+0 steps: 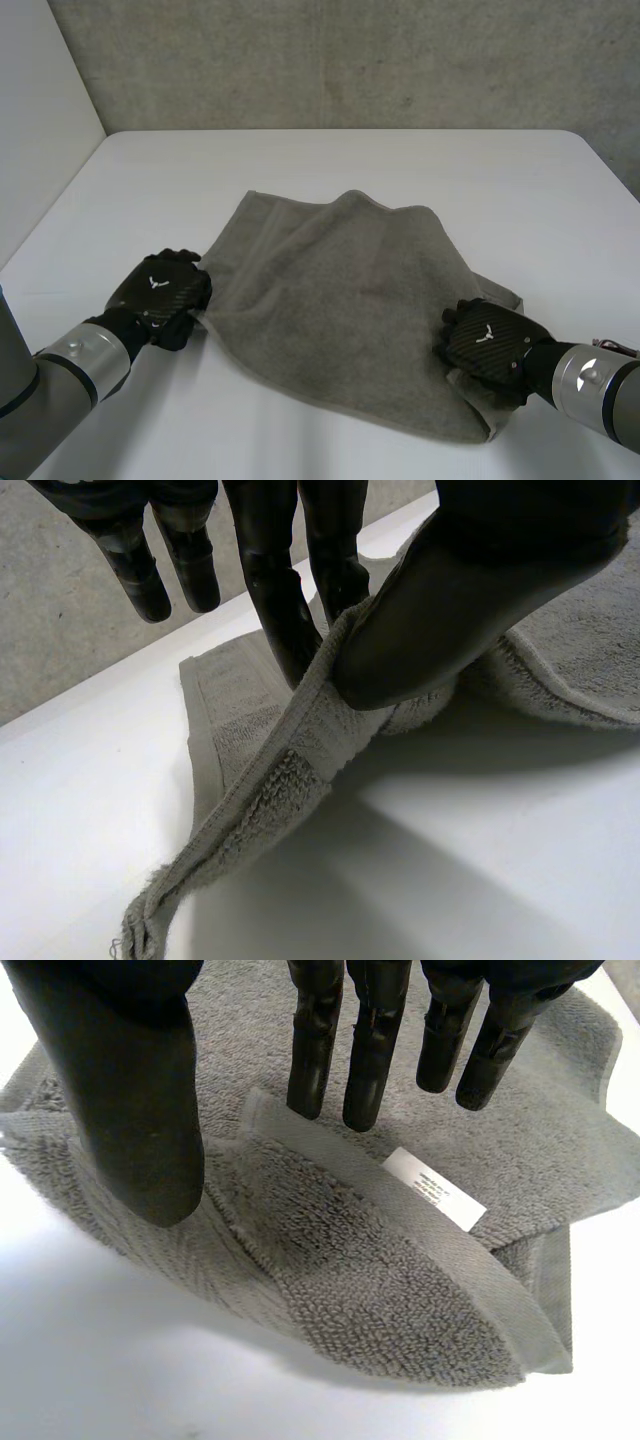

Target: Fold the towel.

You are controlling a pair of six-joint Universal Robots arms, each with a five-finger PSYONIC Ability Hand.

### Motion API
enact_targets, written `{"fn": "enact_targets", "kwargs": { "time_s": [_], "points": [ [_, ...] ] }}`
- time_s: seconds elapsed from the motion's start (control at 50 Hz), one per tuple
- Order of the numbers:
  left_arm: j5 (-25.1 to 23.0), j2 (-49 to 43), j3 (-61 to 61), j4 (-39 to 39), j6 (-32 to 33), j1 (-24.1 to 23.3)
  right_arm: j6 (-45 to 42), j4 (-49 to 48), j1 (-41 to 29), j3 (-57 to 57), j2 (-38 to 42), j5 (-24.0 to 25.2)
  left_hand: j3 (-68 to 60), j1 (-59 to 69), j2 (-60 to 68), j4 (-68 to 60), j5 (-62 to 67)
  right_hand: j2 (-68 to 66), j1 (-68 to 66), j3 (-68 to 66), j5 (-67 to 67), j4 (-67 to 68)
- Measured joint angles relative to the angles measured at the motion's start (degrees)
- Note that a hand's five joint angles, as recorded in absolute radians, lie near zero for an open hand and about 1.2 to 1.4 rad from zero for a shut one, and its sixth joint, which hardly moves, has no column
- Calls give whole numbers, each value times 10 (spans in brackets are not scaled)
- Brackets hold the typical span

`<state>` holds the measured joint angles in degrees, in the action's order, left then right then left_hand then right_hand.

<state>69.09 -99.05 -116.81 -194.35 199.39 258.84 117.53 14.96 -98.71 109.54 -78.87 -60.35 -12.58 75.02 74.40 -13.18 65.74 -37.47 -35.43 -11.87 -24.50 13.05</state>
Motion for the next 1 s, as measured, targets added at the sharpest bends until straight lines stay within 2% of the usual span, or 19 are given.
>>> {"fn": "enact_targets", "kwargs": {
  "time_s": [0.2,0.3,0.36,0.54,0.64,0.72,0.8,0.84,0.88,0.94,1.0],
  "points": [
    [0,0,-1,0,0,0,-1,2,-8,-5,6,-10,0,0,0,0,0,-18,-20,0,-17,0],
    [0,1,-1,0,0,1,-1,8,-14,-12,7,-10,0,0,0,0,0,-288,-301,0,-300,0],
    [-2,2,-1,1,0,1,0,15,-16,-16,5,-9,0,0,0,0,0,-379,-405,0,-413,0],
    [-15,37,-4,14,-1,7,10,64,-3,-45,-46,6,0,0,0,0,0,-379,-407,0,-422,0],
    [-18,63,-6,21,-1,13,13,84,38,-50,-88,28,0,0,0,0,0,-379,-407,0,-422,0],
    [-19,74,-7,23,-1,17,12,90,90,-31,-105,71,0,0,0,0,0,-379,-406,0,-422,0],
    [-19,73,-7,23,-1,17,12,89,122,-7,-106,113,0,0,0,0,0,-231,-257,0,-272,0],
    [-19,70,-7,23,-1,16,11,87,132,6,-105,138,0,0,0,0,0,-95,-117,0,-121,0],
    [-19,69,-7,22,-1,15,11,85,132,13,-104,150,0,0,0,0,0,-23,-43,0,-47,0],
    [-19,67,-7,22,-1,16,9,82,117,13,-100,159,0,0,0,0,0,42,28,0,35,0],
    [-19,66,-7,21,-1,17,5,78,90,4,-90,154,0,0,0,0,0,58,46,0,53,0]
  ]
}}
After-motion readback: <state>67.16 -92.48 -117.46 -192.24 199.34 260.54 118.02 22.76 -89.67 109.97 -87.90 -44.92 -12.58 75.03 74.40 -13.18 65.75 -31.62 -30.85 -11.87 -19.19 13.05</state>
